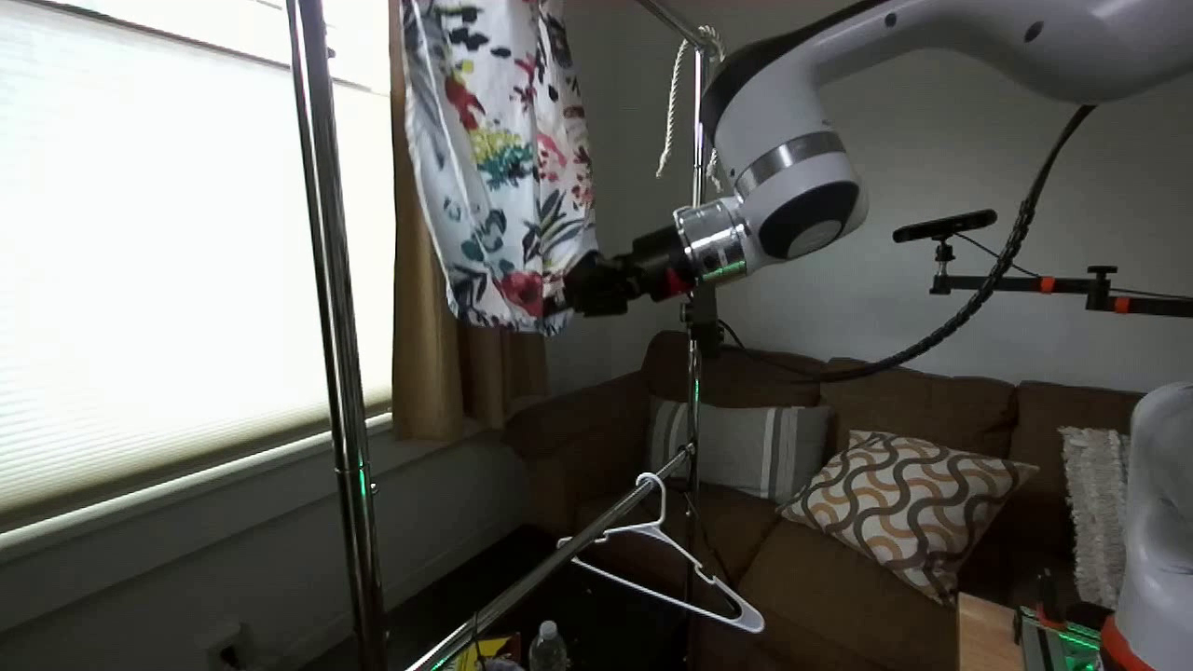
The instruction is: Take the white cloth off of the top part of the clothing rack
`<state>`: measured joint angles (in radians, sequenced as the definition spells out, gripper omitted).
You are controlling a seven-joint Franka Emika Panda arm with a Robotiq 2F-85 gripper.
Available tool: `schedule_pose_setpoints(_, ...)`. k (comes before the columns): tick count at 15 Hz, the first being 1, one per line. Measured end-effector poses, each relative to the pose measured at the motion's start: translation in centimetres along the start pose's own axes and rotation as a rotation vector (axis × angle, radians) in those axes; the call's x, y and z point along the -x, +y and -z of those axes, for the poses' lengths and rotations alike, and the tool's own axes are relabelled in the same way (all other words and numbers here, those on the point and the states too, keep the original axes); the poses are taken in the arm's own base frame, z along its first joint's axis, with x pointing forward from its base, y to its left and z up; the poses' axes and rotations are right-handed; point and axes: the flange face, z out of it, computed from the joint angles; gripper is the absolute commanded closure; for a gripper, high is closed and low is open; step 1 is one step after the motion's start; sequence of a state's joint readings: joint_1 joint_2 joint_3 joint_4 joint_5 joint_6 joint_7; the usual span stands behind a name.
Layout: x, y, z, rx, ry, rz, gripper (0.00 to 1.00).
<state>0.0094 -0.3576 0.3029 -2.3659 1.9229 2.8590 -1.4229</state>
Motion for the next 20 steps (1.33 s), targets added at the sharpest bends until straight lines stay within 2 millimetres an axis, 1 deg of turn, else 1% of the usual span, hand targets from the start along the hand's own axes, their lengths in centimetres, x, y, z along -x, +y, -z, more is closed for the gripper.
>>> schedule_pose_setpoints(2,2.2,3.1,-0.1,0.101,-0.058,-0.005,0.99)
schedule_pose_setpoints(4,4.1,5.8,0.2,0.204,-0.116,-0.012,0.99)
schedule_pose_setpoints(6,5.5,7.9,0.4,0.285,-0.172,-0.044,0.99)
schedule_pose_setpoints(7,6.3,8.7,0.3,0.302,-0.194,-0.09,0.99)
schedule_pose_setpoints(8,6.6,9.1,0.2,0.298,-0.207,-0.148,0.99)
schedule_pose_setpoints(9,6.2,8.9,0.0,0.279,-0.202,-0.201,0.99)
schedule_pose_setpoints(10,5.2,8.1,0.0,0.253,-0.185,-0.245,0.99)
schedule_pose_setpoints(11,3.8,6.7,0.1,0.216,-0.161,-0.279,0.99)
schedule_pose_setpoints(13,0.6,2.8,0.6,0.12,-0.108,-0.316,0.99)
schedule_pose_setpoints(15,-2.6,-1.6,1.7,0.02,-0.058,-0.326,0.99)
schedule_pose_setpoints(16,-3.9,-3.3,2.5,-0.013,-0.042,-0.321,0.99)
schedule_pose_setpoints(17,-4.9,-4.6,3.1,-0.026,-0.046,-0.311,0.99)
schedule_pose_setpoints(18,-5.3,-5.1,3.4,-0.018,-0.064,-0.307,0.99)
schedule_pose_setpoints(19,-5.1,-5.0,3.5,0.005,-0.095,-0.307,0.99)
schedule_pose_setpoints(20,-4.6,-4.3,3.3,0.047,-0.133,-0.306,0.99)
